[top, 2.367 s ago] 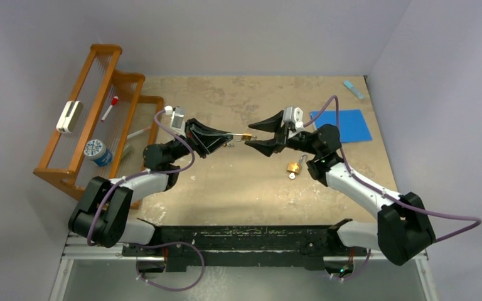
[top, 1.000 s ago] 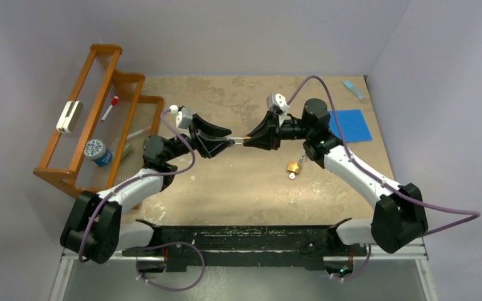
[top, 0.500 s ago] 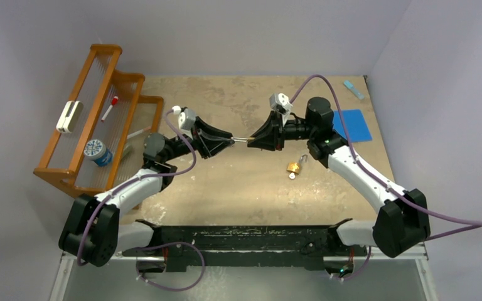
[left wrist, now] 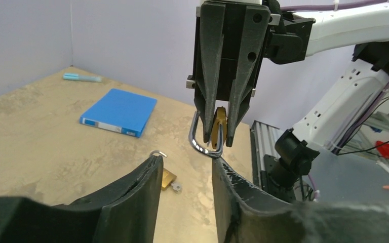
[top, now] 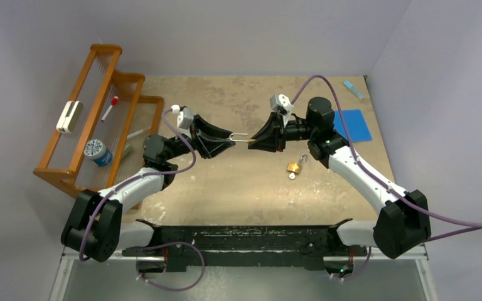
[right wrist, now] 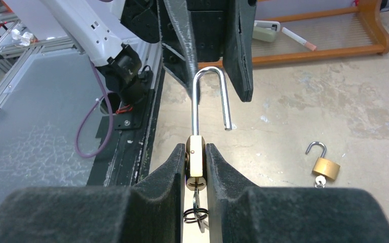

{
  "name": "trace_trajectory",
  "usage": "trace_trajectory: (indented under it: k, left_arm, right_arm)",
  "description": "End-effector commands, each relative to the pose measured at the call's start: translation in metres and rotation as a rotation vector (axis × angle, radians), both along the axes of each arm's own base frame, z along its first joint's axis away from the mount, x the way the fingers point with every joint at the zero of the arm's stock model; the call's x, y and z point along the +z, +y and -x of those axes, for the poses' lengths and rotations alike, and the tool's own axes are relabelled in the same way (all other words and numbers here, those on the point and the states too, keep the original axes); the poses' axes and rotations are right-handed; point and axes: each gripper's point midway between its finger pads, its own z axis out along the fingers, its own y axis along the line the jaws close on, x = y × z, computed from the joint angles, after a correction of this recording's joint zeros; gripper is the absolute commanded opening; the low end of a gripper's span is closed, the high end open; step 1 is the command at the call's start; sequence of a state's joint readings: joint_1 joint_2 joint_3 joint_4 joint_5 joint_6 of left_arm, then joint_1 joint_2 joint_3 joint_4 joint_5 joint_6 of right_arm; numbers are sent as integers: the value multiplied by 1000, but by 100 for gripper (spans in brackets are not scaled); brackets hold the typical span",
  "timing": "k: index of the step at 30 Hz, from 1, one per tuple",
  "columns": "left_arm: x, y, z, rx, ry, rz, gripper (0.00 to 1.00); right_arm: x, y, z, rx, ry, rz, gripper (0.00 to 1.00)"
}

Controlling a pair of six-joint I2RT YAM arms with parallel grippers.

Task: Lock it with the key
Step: Lock the lock.

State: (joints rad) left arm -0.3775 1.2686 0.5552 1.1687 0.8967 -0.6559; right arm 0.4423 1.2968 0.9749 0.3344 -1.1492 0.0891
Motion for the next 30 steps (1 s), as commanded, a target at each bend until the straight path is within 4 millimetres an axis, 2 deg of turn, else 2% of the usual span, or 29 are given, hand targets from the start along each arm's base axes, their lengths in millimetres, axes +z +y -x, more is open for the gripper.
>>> trace_trajectory:
  k: [1,5,10,15,22,27,30]
  left_arm:
    - [11,-1,7,-37,-38,-9,46]
    - [5,-1,11,-47,-47,-37,51]
    - [-8,3,0,27,-63,-103,53]
    - [6,4,3,32,-96,-48,53]
    - [26,3,29,-98,-121,88,49]
    - [27,2,36,-157,-106,113,37]
    - [24,1,35,-161,-94,108,42]
  right_arm:
    - [15,0,5,21,-47,-24,0]
    - [16,-2,3,7,-51,-22,0]
    - [15,-3,3,9,-45,-18,0]
    - [13,-2,3,20,-34,-15,0]
    - [11,0,3,46,-22,-16,0]
    - [12,0,3,48,-20,-18,0]
    - [12,1,3,49,-16,-18,0]
